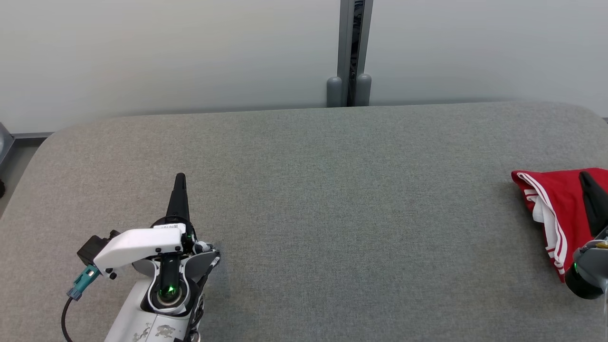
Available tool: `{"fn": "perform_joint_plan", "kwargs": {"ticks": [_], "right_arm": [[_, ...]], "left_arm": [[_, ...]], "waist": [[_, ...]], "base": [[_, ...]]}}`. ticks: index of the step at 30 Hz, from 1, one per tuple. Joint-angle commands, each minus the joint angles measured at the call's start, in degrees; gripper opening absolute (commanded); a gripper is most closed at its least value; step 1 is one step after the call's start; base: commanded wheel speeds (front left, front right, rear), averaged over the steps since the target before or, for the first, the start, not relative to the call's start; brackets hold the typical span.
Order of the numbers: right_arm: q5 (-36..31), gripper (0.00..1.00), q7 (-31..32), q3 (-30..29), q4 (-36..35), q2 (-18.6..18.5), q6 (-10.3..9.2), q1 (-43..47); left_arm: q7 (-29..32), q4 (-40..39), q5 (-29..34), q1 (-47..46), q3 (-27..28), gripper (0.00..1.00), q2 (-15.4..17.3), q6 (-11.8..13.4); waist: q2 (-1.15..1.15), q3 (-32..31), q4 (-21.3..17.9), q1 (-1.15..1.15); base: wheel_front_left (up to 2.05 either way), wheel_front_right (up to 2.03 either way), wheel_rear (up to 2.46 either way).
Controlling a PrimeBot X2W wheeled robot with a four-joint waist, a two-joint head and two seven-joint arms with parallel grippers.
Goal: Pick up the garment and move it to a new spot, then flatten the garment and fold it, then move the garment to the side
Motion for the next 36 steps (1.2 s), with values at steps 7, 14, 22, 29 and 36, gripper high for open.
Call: {"fn": "perform_joint_plan", "kwargs": {"ticks": [7, 14, 22, 29, 36], "right_arm": [[0.21, 0.0, -0.18, -0.01, 0.14, -0.44, 0.04, -0.15], [0.24, 0.0, -0.19, 0.02, 0.14, -0.45, 0.04, -0.14], [0.26, 0.0, -0.21, 0.03, 0.14, -0.46, 0.04, -0.13], [0.29, 0.0, -0.23, 0.02, 0.14, -0.46, 0.04, -0.12], [0.32, 0.0, -0.24, 0.04, 0.14, -0.47, 0.04, -0.12]], "left_arm": [[0.06, 0.01, 0.03, -0.76, -0.01, 0.0, 0.19, -0.21], [0.06, 0.01, 0.03, -0.76, -0.02, 0.0, 0.19, -0.21], [0.06, 0.02, 0.03, -0.76, -0.02, 0.0, 0.19, -0.21], [0.06, 0.02, 0.03, -0.76, -0.02, 0.0, 0.19, -0.21], [0.06, 0.01, 0.03, -0.76, -0.02, 0.0, 0.19, -0.21]], "waist": [[0.0, 0.0, 0.0, 0.0], [0.0, 0.0, 0.0, 0.0], [0.0, 0.0, 0.0, 0.0], [0.0, 0.0, 0.0, 0.0], [0.0, 0.0, 0.0, 0.0]], "base": [[0.0, 0.0, 0.0], [0.0, 0.0, 0.0], [0.0, 0.0, 0.0], [0.0, 0.0, 0.0], [0.0, 0.0, 0.0]]}}
